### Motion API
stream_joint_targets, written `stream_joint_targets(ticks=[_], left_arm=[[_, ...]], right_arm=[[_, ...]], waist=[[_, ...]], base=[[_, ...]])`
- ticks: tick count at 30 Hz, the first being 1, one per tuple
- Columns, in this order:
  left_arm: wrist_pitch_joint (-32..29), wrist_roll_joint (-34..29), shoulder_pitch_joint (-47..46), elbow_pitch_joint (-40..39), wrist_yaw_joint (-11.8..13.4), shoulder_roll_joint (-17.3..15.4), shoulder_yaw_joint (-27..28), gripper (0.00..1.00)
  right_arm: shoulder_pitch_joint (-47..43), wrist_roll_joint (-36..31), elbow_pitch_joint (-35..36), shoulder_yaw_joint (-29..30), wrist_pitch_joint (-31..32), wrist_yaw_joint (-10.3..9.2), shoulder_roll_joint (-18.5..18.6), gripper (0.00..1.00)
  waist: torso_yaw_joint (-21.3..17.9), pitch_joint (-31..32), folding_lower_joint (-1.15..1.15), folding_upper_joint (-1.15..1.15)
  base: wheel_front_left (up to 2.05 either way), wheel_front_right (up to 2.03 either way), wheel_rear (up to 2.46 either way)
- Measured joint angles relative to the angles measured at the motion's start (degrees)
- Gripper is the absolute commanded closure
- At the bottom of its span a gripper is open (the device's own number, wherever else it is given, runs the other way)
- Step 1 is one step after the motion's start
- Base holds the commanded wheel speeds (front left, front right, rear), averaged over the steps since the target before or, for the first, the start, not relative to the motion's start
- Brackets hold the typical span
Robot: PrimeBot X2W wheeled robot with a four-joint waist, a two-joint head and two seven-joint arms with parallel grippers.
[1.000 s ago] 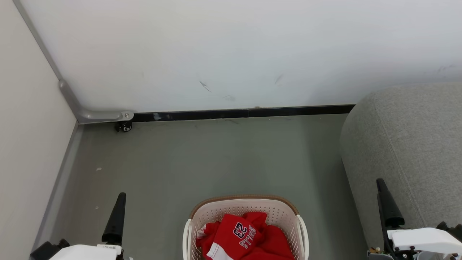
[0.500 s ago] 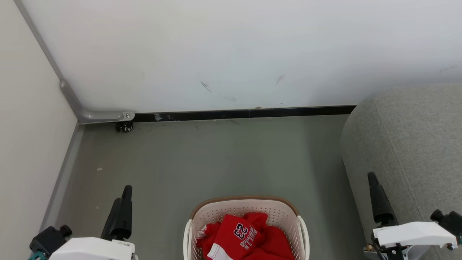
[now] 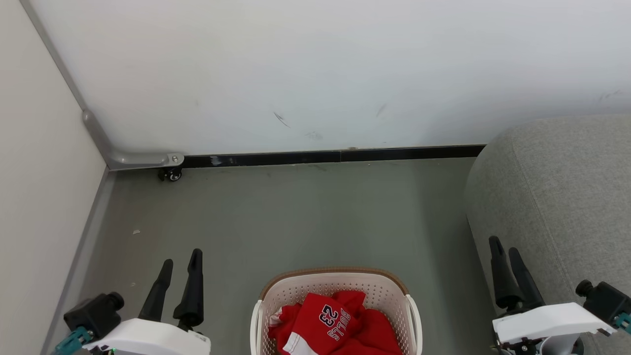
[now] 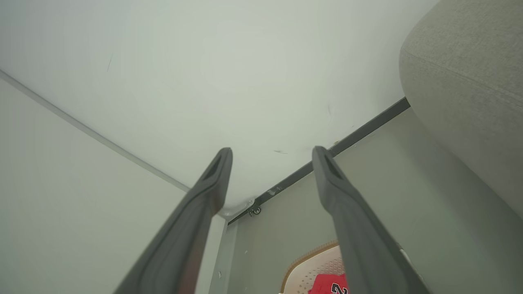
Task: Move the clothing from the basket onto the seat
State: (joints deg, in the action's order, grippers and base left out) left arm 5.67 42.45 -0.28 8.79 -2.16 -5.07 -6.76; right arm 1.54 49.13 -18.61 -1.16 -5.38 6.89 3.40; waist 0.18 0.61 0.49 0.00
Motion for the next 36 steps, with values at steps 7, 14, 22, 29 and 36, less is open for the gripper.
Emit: stream_joint_targets(ticks=[7, 14, 22, 29, 36], left_arm=[[1.5, -8.9, 0.0, -0.7, 1.7, -0.6, -2.5, 0.0], [3.0, -16.1, 0.0, -1.0, 3.0, -0.8, -4.3, 0.0], [4.5, -23.4, 0.0, -1.6, 4.9, -0.8, -6.0, 0.0], [6.2, -30.3, 0.1, -1.8, 6.4, -0.9, -7.5, 0.0], [7.5, -35.2, 0.3, -1.4, 7.7, -0.7, -8.2, 0.0]], right_arm=[[0.8, -6.8, -0.6, -0.7, -0.8, 0.14, -0.1, 0.0], [1.2, -13.2, -1.1, -1.1, -1.8, 0.15, -0.2, 0.0], [1.2, -20.1, -1.7, -1.4, -2.5, 0.15, -0.4, 0.0], [2.4, -26.9, -2.1, -1.7, -3.7, 0.16, -0.5, 0.0], [2.4, -32.7, -2.4, -2.6, -4.4, 0.16, -0.5, 0.0]], waist=[[0.0, -0.3, -0.29, 0.0], [0.0, -0.6, -0.4, 0.0], [0.0, -0.7, -0.43, 0.0], [-0.1, -0.6, -0.45, 0.0], [-0.2, -0.4, -0.45, 0.0]], base=[[0.0, 0.0, 0.0], [0.0, 0.0, 0.0], [0.0, 0.0, 0.0], [0.0, 0.0, 0.0], [0.0, 0.0, 0.0]])
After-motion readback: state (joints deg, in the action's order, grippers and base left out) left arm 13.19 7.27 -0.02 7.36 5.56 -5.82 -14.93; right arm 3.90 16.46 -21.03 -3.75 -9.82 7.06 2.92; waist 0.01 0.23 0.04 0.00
